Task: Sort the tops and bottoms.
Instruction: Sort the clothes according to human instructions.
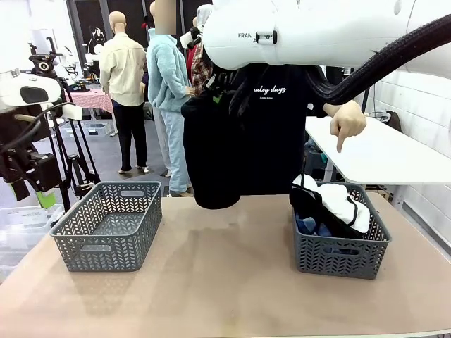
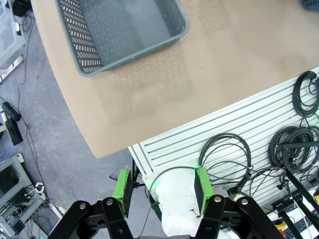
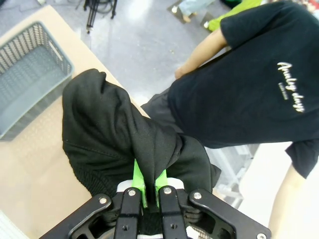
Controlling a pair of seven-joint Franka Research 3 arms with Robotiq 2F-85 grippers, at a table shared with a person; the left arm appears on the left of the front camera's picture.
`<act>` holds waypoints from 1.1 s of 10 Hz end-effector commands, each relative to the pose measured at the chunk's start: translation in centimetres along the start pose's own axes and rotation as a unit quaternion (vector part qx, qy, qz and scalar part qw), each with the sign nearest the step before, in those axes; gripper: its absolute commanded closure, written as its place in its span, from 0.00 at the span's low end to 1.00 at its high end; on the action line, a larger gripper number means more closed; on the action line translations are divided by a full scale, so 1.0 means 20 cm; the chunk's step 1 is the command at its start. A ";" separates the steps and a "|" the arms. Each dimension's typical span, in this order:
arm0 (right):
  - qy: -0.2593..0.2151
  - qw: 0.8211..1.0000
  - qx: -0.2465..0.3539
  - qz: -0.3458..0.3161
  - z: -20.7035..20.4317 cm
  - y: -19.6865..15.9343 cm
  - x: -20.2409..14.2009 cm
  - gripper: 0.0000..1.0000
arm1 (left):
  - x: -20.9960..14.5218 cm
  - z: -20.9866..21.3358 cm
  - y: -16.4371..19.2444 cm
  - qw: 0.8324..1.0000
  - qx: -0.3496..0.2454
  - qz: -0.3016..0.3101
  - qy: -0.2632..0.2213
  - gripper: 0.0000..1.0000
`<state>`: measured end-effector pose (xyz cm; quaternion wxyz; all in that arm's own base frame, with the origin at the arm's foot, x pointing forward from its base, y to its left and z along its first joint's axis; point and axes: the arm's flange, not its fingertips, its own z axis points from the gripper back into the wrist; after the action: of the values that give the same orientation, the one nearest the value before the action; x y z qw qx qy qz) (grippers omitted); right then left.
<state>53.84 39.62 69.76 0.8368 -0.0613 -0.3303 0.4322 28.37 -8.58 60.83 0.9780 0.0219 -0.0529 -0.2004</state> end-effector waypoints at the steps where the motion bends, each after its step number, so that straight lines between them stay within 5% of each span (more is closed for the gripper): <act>1: -0.008 1.000 -0.012 -0.021 0.24 0.01 -0.06 1.00 | -0.01 0.00 0.01 1.000 0.004 -0.005 0.000 0.34; 3: 0.025 0.998 -0.013 -0.055 0.39 0.00 -0.22 1.00 | -0.01 0.00 0.01 1.000 0.004 -0.005 0.000 0.34; 7: 0.077 0.978 -0.114 -0.157 0.80 -0.14 -0.64 1.00 | -0.01 0.00 0.01 1.000 0.004 -0.005 0.000 0.34; 11: 0.073 0.986 -0.084 -0.128 0.76 -0.20 -0.54 1.00 | -0.01 0.00 0.01 1.000 0.004 -0.005 0.000 0.34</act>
<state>42.13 25.77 77.25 0.9037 -0.1269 -0.3057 0.2714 28.36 -8.60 60.83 0.9780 0.0219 -0.0530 -0.2007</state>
